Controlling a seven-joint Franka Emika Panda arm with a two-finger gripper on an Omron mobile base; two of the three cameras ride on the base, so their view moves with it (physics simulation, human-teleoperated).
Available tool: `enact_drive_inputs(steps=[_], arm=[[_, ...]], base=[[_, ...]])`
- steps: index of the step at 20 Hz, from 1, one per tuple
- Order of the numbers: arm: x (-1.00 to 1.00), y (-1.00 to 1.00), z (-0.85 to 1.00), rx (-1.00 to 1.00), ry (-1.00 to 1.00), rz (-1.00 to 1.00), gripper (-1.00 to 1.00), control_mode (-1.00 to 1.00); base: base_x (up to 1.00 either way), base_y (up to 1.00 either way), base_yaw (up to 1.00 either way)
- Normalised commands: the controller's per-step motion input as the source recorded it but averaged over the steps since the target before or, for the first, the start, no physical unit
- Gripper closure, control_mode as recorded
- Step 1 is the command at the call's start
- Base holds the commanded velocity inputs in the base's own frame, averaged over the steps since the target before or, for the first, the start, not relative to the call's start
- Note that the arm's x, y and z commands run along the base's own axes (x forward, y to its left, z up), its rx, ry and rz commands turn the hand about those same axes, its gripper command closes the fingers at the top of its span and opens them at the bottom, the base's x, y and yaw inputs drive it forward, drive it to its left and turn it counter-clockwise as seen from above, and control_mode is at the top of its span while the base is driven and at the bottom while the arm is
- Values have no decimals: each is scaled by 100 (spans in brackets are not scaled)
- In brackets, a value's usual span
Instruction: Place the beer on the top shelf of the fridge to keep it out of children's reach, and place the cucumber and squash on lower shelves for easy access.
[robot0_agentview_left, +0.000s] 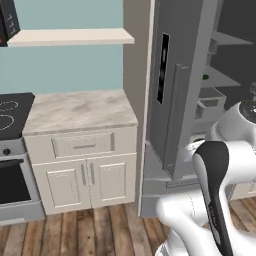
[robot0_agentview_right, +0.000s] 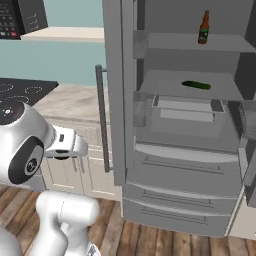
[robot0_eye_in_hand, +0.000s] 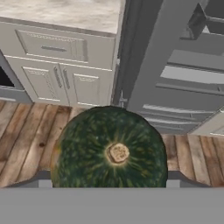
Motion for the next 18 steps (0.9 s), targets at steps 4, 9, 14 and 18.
enact_drive_inputs(steps=[4,9,14,18], arm=[[0,0,0,0,0,0,100,100],[0,0,0,0,0,0,100,100],[0,0,0,0,0,0,100,100],[0,0,0,0,0,0,100,100]], base=[[0,-70,0],[0,-71,0],[0,-63,0],[0,-47,-1]])
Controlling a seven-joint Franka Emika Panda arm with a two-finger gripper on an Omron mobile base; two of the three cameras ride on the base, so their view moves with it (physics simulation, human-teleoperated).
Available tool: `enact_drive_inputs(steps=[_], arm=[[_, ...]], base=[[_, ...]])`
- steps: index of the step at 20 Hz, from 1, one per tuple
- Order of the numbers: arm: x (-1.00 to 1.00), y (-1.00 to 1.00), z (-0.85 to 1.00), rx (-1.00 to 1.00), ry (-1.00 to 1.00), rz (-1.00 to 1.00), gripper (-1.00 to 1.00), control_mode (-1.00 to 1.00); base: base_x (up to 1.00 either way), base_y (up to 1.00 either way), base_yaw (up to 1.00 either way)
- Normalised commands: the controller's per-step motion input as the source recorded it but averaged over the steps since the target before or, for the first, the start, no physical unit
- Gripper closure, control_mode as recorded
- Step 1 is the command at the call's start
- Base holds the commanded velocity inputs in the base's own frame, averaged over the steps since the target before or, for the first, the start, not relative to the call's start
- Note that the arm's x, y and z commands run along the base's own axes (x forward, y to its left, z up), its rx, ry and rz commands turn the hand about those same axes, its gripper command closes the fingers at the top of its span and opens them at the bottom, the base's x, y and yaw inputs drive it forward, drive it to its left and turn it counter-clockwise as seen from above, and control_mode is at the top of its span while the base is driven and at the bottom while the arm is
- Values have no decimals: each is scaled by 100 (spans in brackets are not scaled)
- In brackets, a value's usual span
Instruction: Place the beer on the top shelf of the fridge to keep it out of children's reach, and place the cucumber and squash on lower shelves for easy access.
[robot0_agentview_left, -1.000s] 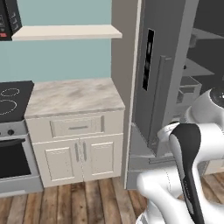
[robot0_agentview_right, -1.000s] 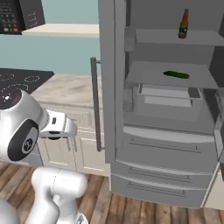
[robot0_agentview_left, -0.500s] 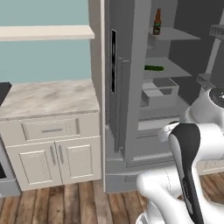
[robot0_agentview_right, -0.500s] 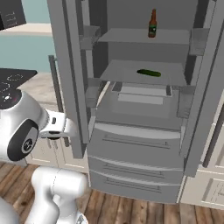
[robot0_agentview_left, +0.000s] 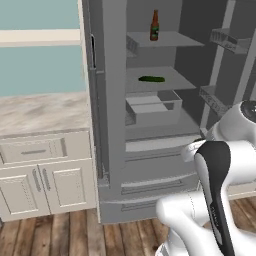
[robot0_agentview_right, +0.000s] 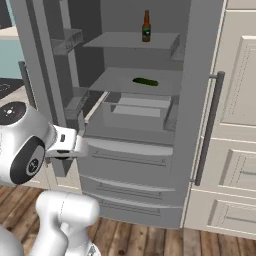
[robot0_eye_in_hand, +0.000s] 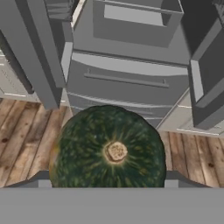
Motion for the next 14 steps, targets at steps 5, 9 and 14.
enact_drive_inputs(steps=[5,9,14], arm=[[0,0,0,0,0,0,100,100],[0,0,0,0,0,0,100,100],[0,0,0,0,0,0,100,100]], base=[[4,-32,-2],[5,-29,-1],[11,-27,0]])
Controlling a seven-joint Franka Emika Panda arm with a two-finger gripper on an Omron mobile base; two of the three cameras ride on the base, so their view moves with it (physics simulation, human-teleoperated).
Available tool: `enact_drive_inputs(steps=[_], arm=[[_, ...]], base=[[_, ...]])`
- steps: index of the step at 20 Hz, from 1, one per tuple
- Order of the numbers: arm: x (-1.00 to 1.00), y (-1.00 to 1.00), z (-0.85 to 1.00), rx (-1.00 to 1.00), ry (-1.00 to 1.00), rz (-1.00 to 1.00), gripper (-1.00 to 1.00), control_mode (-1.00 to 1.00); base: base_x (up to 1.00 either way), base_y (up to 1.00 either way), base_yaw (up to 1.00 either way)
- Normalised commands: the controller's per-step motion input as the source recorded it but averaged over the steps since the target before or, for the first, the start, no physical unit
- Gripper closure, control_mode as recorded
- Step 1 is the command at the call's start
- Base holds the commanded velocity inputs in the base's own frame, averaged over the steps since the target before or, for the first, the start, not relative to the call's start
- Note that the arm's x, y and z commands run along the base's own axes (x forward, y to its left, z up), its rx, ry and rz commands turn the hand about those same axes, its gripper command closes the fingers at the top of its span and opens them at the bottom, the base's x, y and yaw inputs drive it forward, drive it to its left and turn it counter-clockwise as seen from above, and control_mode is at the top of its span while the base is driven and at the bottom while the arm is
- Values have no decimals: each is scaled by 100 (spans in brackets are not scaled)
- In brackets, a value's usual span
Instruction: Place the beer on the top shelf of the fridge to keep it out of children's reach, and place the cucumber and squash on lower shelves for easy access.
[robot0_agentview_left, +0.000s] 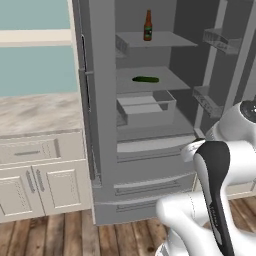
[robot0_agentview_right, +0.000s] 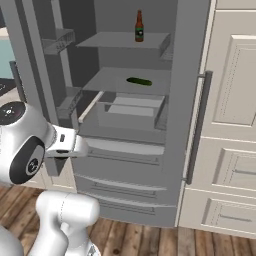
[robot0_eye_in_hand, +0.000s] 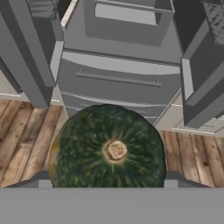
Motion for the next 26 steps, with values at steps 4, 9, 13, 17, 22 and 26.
enact_drive_inputs(steps=[4,9,13,17,22,26], arm=[[0,0,0,0,0,0,100,100],[0,0,0,0,0,0,100,100],[0,0,0,0,0,0,100,100],[0,0,0,0,0,0,100,100],[0,0,0,0,0,0,100,100],[0,0,0,0,0,0,100,100]], base=[[19,-25,0],[26,-23,0],[36,-22,0],[50,-23,0],[50,-22,0],[52,-22,0]])
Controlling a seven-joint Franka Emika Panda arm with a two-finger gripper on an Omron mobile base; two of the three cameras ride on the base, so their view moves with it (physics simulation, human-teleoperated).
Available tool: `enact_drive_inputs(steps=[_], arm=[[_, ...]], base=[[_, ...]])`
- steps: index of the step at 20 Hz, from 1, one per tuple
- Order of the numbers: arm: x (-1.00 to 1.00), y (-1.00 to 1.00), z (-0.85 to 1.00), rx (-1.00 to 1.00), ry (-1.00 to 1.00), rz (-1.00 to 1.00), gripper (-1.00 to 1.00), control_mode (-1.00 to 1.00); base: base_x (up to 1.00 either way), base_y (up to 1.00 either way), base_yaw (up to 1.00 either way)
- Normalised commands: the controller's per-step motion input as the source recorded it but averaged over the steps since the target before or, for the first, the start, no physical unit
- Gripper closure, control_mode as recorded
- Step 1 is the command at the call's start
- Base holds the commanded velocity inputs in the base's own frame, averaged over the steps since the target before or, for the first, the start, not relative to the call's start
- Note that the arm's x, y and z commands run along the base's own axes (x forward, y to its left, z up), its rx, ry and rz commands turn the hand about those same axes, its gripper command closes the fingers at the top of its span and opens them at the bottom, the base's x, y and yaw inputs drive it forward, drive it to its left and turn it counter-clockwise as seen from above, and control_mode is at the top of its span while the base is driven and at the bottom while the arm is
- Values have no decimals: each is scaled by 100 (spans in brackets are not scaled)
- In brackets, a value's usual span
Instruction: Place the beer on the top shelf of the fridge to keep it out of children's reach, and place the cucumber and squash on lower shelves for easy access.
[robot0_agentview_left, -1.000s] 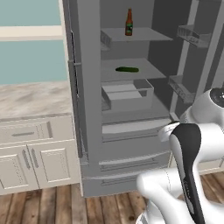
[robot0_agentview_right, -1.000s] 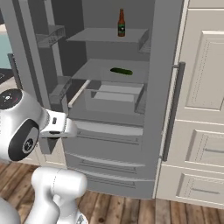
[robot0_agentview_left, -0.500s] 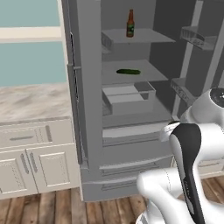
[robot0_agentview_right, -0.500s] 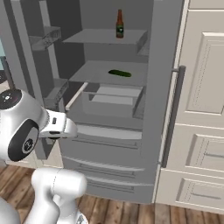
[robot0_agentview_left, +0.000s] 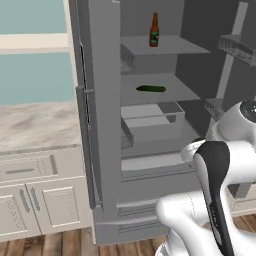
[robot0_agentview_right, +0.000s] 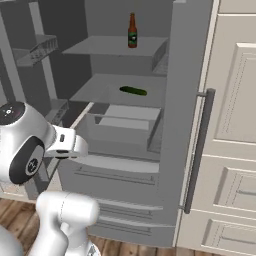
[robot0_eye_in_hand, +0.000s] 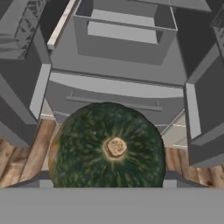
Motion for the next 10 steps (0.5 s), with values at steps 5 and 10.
enact_drive_inputs(steps=[5,10], arm=[[0,0,0,0,0,0,100,100],[0,0,0,0,0,0,100,100]], base=[[52,-25,0],[51,-37,0]])
